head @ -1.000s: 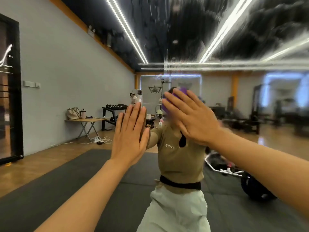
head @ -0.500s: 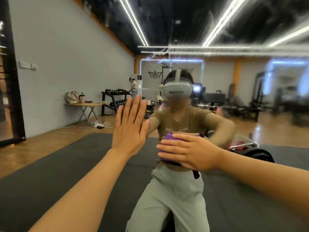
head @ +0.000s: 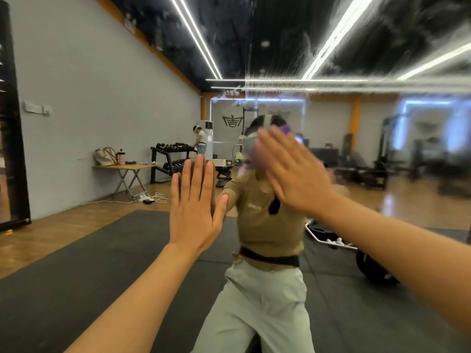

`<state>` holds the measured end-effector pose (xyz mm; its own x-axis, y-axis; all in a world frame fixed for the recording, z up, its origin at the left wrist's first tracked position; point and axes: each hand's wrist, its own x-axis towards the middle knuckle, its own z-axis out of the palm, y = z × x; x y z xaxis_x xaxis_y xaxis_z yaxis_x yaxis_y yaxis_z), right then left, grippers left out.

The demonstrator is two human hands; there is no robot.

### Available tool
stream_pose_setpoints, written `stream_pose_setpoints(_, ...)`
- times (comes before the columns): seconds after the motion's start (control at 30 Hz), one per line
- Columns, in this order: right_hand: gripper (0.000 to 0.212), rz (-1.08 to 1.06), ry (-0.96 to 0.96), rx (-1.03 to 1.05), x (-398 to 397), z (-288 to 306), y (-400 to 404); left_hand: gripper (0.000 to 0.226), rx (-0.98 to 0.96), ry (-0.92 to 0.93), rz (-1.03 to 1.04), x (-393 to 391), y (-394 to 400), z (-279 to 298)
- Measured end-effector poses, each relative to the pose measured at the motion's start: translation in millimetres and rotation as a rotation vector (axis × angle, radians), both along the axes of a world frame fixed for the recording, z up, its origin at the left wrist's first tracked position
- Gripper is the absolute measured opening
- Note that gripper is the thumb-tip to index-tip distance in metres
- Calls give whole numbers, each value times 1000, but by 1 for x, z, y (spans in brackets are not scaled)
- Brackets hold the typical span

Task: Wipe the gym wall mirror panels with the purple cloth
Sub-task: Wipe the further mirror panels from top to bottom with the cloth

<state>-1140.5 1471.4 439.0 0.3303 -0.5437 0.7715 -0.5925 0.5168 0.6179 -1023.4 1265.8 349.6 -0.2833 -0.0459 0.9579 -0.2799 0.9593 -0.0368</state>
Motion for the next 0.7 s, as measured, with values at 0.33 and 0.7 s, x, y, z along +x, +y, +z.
stream_pose_setpoints(0.33, 68, -160, 222, 598, -12, -165, 33, 71, 199, 28, -92, -5, 29, -1)
stream_pose_setpoints(0.7, 60, 3, -30, 97, -21, 11, 55, 69, 60, -10, -9, -12, 34, -7)
